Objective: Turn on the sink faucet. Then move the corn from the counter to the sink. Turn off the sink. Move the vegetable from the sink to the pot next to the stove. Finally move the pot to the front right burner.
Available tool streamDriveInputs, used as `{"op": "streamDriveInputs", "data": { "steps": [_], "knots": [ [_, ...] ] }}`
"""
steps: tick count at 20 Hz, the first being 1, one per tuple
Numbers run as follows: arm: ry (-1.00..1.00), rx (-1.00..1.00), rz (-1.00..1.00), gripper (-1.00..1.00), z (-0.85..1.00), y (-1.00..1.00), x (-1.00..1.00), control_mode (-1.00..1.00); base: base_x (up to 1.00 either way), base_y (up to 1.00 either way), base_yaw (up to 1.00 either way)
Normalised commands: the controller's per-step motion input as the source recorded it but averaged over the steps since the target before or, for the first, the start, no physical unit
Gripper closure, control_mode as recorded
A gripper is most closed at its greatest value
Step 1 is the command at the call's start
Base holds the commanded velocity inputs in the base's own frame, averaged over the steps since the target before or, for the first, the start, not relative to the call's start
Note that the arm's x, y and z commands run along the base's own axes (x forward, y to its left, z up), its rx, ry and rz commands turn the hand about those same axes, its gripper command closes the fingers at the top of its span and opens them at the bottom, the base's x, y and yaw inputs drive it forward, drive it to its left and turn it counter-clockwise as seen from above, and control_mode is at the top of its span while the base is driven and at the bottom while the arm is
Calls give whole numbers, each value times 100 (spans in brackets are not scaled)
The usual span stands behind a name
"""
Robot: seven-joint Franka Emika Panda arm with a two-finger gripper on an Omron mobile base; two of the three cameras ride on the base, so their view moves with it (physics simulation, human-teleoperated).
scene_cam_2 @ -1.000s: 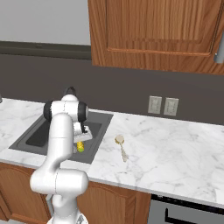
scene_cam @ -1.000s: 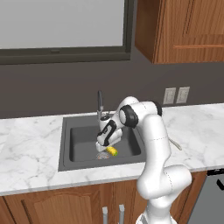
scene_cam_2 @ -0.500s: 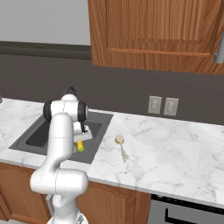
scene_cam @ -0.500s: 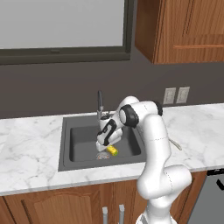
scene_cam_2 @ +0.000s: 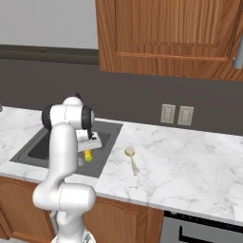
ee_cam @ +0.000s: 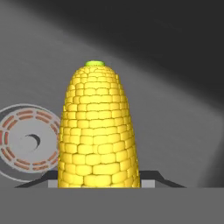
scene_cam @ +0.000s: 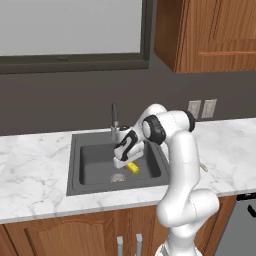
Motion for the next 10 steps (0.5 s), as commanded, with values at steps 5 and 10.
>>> {"op": "streamDriveInputs", "data": {
  "steps": [5, 10],
  "knots": [
    [0, 0, -6, 100, 43, -26, -30, -100, 0, 0, 0],
    [0, 0, -8, 100, 64, -23, -36, -100, 0, 0, 0]
  ]
}}
